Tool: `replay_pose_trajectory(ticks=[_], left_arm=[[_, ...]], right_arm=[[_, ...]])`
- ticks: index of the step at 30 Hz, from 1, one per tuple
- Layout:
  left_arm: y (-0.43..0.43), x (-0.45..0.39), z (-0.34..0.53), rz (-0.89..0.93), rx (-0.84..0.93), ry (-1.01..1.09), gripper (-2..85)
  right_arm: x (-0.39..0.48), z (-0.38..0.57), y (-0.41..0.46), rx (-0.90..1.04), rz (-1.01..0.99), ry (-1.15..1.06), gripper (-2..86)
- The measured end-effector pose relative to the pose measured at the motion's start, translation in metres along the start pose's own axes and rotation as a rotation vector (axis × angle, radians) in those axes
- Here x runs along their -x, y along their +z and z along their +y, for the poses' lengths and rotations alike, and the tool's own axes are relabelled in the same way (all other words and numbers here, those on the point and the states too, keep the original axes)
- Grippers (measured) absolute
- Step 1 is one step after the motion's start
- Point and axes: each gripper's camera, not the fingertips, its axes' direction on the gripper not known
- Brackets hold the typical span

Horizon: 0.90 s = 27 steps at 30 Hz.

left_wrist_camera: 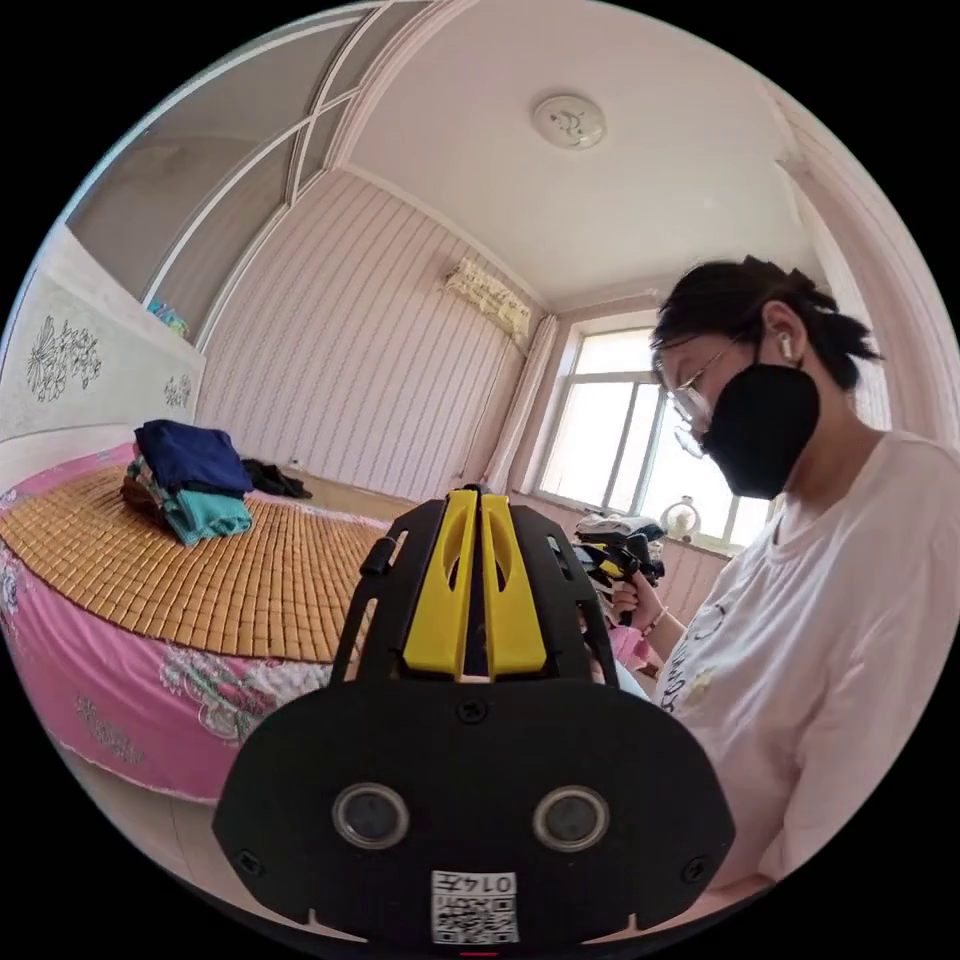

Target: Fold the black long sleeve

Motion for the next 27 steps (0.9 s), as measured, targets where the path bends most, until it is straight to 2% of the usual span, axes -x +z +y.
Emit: replay_pose_trajectory(ticks=[3,6,8,9,11,12,14,15,17,18,19,21,24,27], left_arm=[[-0.031,-0.026,-0.036,0.071,-0.132,0.138,-1.0],[-0.022,-0.042,-0.069,-0.055,-0.098,0.215,-1.0],[0.022,-0.013,-0.088,-0.153,0.005,0.168,-1.0],[0.039,0.001,-0.092,-0.18,0.048,0.14,-1.0],[0.121,0.065,-0.115,-0.27,0.238,-0.016,-1.0],[0.138,0.076,-0.126,-0.273,0.246,-0.046,-1.0],[0.191,0.089,-0.2,-0.284,0.207,-0.05,-1.0],[0.198,0.083,-0.225,-0.306,0.179,-0.022,-1.0],[0.202,0.03,-0.319,-0.33,-0.039,0.162,-1.0],[0.198,0.014,-0.336,-0.317,-0.105,0.202,-1.0],[0.192,-0.014,-0.359,-0.296,-0.205,0.257,-1.0],[0.194,-0.039,-0.374,-0.279,-0.248,0.304,-1.0],[0.222,-0.032,-0.355,-0.289,-0.132,0.32,-1.0],[0.261,0.016,-0.285,-0.303,0.102,0.251,-1.0]], right_arm=[[0.04,-0.015,-0.023,-0.045,-0.123,-0.203,0.1],[0.06,-0.038,-0.027,-0.007,-0.088,-0.277,0.1],[0.05,-0.056,-0.014,0.084,0.017,-0.253,0.0],[0.032,-0.073,-0.001,0.132,0.141,-0.192,-0.1],[-0.01,-0.102,0.02,0.194,0.268,-0.085,-0.1],[-0.042,-0.129,0.031,0.242,0.318,-0.001,-0.2],[-0.075,-0.188,0.035,0.276,0.363,0.11,-0.2],[-0.071,-0.24,0.024,0.21,0.348,0.127,-0.2],[-0.023,-0.323,-0.005,0.037,0.285,0.012,-0.2],[0.03,-0.362,-0.023,-0.081,0.308,-0.153,-0.2],[0.081,-0.383,-0.035,-0.153,0.354,-0.309,-0.1],[0.126,-0.393,-0.046,-0.229,0.381,-0.414,-0.1],[0.127,-0.382,-0.043,-0.178,0.429,-0.435,-0.1],[0.059,-0.339,-0.027,-0.012,0.596,-0.294,-0.1]])
